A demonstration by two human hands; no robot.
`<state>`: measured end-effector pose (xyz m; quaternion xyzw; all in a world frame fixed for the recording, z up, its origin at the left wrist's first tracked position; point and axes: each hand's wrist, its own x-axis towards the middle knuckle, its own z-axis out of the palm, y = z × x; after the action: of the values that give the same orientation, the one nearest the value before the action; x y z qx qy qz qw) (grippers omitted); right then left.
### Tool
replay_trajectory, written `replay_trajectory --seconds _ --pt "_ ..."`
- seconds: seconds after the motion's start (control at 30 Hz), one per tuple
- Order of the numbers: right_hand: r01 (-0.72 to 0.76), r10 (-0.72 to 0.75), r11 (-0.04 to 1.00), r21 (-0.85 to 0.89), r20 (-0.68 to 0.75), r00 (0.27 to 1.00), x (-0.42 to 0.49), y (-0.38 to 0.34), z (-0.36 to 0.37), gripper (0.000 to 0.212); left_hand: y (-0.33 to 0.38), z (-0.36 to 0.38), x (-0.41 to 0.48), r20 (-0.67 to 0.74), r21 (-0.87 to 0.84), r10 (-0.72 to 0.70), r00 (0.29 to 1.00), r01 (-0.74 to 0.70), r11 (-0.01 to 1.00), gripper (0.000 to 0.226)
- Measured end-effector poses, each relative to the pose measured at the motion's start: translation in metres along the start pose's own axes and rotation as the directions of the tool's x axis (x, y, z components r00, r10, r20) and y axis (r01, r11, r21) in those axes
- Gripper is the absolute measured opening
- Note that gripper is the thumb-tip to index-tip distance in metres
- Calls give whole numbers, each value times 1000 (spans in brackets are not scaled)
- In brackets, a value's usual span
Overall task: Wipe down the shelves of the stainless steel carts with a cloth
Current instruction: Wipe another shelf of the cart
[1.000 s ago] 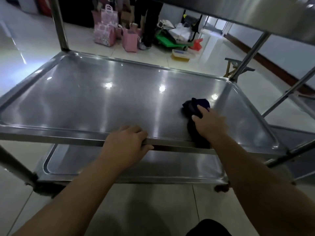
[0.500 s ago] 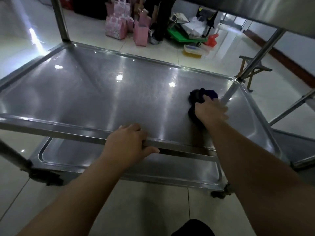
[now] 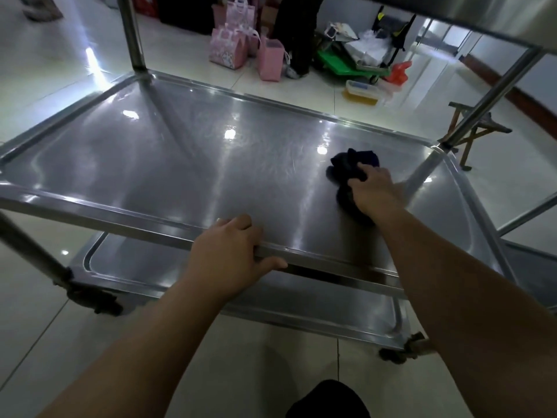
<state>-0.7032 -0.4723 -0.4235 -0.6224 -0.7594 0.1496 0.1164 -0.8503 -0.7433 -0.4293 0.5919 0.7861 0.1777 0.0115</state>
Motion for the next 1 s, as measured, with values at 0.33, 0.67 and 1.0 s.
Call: replay_trajectory --seconds 0.33,0.67,1.0 --pt "654 -647 756 27 174 742 -115 23 -14 51 1 5 -7 -83 -80 9 996 -16 997 54" --pt "233 -241 959 -163 -34 970 -86 34 -12 51 14 4 -11 -64 1 -27 998 27 1000 48" --pt "-77 73 996 -49 -79 994 -44 108 -49 52 32 2 -12 -57 72 -68 996 72 995 54"
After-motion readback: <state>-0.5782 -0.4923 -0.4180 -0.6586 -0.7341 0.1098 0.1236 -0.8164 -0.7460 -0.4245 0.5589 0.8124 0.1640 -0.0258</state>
